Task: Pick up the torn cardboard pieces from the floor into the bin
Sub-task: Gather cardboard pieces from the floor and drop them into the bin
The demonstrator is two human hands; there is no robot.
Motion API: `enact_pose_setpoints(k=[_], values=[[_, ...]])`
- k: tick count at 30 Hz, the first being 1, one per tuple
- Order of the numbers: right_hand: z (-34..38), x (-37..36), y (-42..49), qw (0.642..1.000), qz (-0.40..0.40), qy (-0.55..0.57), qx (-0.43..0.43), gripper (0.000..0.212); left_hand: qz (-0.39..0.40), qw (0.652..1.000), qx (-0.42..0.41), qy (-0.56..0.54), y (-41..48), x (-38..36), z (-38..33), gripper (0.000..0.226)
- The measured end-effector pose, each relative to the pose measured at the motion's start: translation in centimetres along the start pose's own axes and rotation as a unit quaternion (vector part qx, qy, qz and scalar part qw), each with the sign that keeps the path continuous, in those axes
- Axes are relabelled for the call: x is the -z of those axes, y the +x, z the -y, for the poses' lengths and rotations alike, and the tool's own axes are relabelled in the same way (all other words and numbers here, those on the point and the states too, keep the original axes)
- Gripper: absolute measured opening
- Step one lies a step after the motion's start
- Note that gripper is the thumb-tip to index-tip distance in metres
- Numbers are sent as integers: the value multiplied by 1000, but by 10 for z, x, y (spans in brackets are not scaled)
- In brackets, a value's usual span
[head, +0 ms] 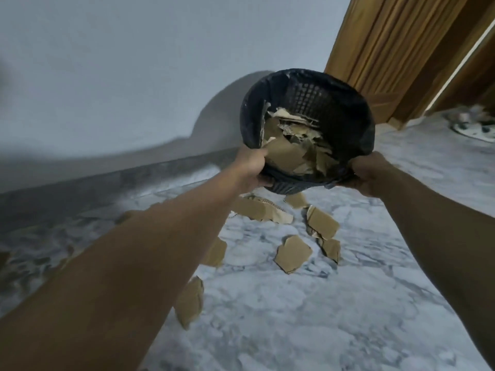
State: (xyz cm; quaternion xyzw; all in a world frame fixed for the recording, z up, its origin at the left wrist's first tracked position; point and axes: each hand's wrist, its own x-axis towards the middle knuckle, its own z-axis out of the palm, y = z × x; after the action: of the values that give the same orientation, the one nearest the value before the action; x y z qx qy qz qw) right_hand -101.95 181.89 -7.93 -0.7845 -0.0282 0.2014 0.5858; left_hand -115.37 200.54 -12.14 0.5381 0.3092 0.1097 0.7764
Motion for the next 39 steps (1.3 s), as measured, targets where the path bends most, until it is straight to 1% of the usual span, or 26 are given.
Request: enact_pose_setpoints(k=[3, 5, 6, 7, 9, 10, 11, 13, 15, 17, 20, 22, 23, 24, 26, 27, 28, 29, 30, 31, 33, 34, 35, 36, 38, 39], values=[[-25, 29, 38, 994, -53, 82, 47, 39, -42, 990, 37, 127, 27, -38, 11, 16], [-42, 39, 53, 989, -77, 111, 54, 36, -64, 990, 46, 115, 49, -61, 13, 16], [-50, 42, 60, 988, -81, 127, 47, 37, -68, 991, 35, 107, 59, -71, 12, 20], [-58, 42, 69, 985, -81, 151, 34, 39, -76, 990, 12, 114, 72, -80, 12, 31], [-68, 42, 85, 977, -85, 194, 8, 44, -84, 978, -60, 179, 90, -94, 11, 63], [-71, 43, 94, 974, -90, 207, -3, 45, -81, 973, -80, 202, 95, -100, 10, 73], [-70, 43, 103, 971, -97, 219, -14, 45, -74, 970, -89, 212, 104, -104, 11, 73], [-63, 46, 114, 963, -108, 246, -36, 45, -53, 957, -95, 269, 111, -112, 10, 59], [-53, 41, 119, 957, -107, 268, -40, 45, -21, 919, -131, 373, 118, -116, 10, 51], [-51, 31, 120, 960, -113, 255, -24, 46, -6, 896, -175, 408, 118, -118, 16, 55], [-69, 15, 117, 968, -160, 186, 55, 51, -19, 879, -233, 416, 110, -116, 46, 67], [-99, 10, 118, 971, -191, 114, 86, 63, -4, 865, -225, 448, 106, -106, 86, 66], [-118, 11, 121, 976, -188, 70, 88, 68, 21, 845, -202, 495, 105, -98, 111, 61], [-137, 14, 124, 983, -167, 10, 77, 68, 52, 814, -158, 557, 101, -92, 135, 58], [-168, 24, 124, 987, -68, -147, 9, 55, 100, 735, -58, 668, 90, -80, 180, 65], [-180, 29, 122, 974, -1, -224, -38, 53, 112, 705, -25, 700, 84, -77, 196, 71], [-190, 33, 120, 951, 58, -293, -83, 56, 118, 687, -11, 717, 77, -75, 209, 77], [-199, 36, 117, 925, 93, -353, -110, 62, 120, 682, -9, 721, 72, -74, 218, 85], [-207, 38, 116, 905, 105, -397, -114, 70, 119, 691, -7, 713, 68, -73, 222, 90], [-215, 39, 116, 893, 104, -426, -99, 80, 116, 708, -2, 697, 67, -72, 224, 91], [-228, 38, 116, 874, 101, -472, -46, 101, 112, 733, 1, 672, 69, -70, 222, 79], [-232, 37, 116, 866, 104, -488, -33, 108, 104, 729, -18, 676, 72, -69, 218, 73], [-234, 36, 116, 864, 103, -492, -32, 111, 89, 712, -51, 695, 76, -65, 213, 68], [-234, 36, 117, 863, 102, -494, -33, 110, 68, 680, -89, 725, 80, -60, 207, 66], [-233, 39, 119, 848, 105, -520, -19, 94, 33, 596, -141, 789, 92, -48, 195, 73], [-233, 41, 120, 833, 109, -542, -9, 84, 33, 568, -143, 810, 100, -42, 192, 79]])
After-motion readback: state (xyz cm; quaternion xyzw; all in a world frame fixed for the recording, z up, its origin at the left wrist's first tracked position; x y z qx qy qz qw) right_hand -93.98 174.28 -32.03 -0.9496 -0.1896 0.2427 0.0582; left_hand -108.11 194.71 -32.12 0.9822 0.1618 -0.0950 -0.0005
